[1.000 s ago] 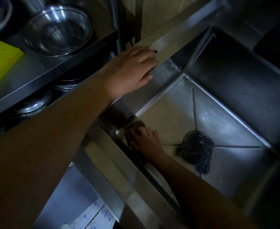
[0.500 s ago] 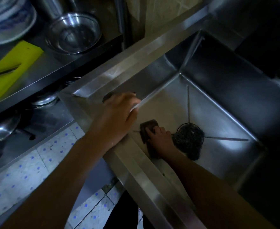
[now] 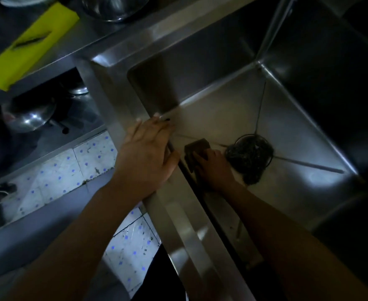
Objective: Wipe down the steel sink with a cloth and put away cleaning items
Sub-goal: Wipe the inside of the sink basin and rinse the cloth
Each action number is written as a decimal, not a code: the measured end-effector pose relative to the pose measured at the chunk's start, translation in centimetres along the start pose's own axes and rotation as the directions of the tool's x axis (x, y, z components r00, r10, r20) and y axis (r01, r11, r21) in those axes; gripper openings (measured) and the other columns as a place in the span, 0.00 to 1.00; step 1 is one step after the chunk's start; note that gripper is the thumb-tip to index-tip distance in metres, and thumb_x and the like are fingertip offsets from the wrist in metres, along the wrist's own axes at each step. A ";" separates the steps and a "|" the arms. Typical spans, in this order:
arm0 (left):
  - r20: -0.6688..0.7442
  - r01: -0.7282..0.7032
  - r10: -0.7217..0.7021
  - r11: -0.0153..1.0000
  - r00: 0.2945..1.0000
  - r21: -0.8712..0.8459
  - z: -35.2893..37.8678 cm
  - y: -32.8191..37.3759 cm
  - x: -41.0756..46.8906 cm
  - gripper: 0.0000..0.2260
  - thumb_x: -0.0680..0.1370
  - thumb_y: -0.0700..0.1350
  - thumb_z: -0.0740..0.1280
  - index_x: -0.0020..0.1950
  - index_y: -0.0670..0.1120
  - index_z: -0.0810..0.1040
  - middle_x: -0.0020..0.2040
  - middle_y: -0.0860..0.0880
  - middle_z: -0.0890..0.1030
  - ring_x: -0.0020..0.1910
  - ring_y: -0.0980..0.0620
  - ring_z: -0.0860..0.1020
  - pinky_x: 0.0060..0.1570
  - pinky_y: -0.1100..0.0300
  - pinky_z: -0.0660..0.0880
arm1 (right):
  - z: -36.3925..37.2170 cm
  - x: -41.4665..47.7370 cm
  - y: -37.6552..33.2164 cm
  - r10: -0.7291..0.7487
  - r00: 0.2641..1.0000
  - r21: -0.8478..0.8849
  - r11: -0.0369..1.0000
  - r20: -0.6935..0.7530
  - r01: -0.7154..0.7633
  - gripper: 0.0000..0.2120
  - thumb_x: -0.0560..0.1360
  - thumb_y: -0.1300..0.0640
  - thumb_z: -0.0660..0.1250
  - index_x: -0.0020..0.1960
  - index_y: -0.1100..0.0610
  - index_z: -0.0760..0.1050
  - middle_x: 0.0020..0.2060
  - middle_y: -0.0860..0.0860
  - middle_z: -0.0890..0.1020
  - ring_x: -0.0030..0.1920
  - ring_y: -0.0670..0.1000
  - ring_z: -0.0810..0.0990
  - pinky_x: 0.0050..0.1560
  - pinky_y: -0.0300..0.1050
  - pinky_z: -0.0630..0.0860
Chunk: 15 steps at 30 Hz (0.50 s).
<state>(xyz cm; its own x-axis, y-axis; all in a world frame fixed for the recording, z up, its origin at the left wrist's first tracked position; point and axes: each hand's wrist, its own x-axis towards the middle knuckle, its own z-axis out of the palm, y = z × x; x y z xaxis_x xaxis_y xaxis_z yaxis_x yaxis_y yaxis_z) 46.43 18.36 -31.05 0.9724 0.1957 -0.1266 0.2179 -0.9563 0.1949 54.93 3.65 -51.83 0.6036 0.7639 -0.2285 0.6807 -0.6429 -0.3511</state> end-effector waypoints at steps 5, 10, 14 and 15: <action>0.001 0.016 -0.016 0.998 1.000 0.066 0.3 0.0 0.2 0.30 0.72 0.62 0.52 0.63 0.45 0.75 0.65 0.47 0.75 0.70 0.48 0.66 0.69 0.57 0.51 | 0.6 -2.7 -1.1 -0.062 0.991 -0.006 0.998 -0.116 0.062 0.21 0.66 0.57 0.76 0.57 0.58 0.80 0.39 0.62 0.79 0.38 0.62 0.78 0.35 0.47 0.74; 0.001 0.003 -0.003 0.998 1.000 0.065 0.3 0.0 0.2 0.27 0.72 0.61 0.55 0.59 0.44 0.78 0.61 0.46 0.78 0.68 0.47 0.68 0.68 0.55 0.55 | 1.9 -2.7 -1.4 -0.019 0.988 0.017 1.000 -0.156 0.022 0.21 0.68 0.58 0.74 0.60 0.58 0.78 0.41 0.63 0.79 0.40 0.63 0.78 0.40 0.49 0.75; -0.023 0.000 0.001 0.998 1.000 0.061 0.4 -0.1 0.2 0.26 0.73 0.59 0.57 0.59 0.43 0.78 0.60 0.46 0.79 0.67 0.47 0.69 0.67 0.55 0.57 | 2.1 -1.4 -2.2 0.063 0.987 -0.004 0.998 -0.148 -0.064 0.21 0.71 0.54 0.71 0.63 0.55 0.76 0.43 0.61 0.78 0.42 0.62 0.77 0.42 0.50 0.72; -0.031 -0.002 0.004 0.998 1.000 0.061 0.4 -0.2 0.1 0.25 0.73 0.59 0.57 0.59 0.43 0.78 0.60 0.46 0.79 0.67 0.47 0.69 0.67 0.55 0.57 | 2.1 -1.1 -2.3 0.074 0.983 -0.020 0.997 -0.168 -0.079 0.21 0.70 0.53 0.72 0.62 0.55 0.77 0.43 0.61 0.79 0.42 0.61 0.78 0.41 0.49 0.73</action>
<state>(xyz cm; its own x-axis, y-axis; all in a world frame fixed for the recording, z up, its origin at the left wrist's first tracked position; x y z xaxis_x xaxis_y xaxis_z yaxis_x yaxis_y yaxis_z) 46.50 18.46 -31.50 0.9753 0.1988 -0.0960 0.2106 -0.9682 0.1352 51.83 4.42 -52.68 0.7136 0.6936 -0.0983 0.6392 -0.7021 -0.3139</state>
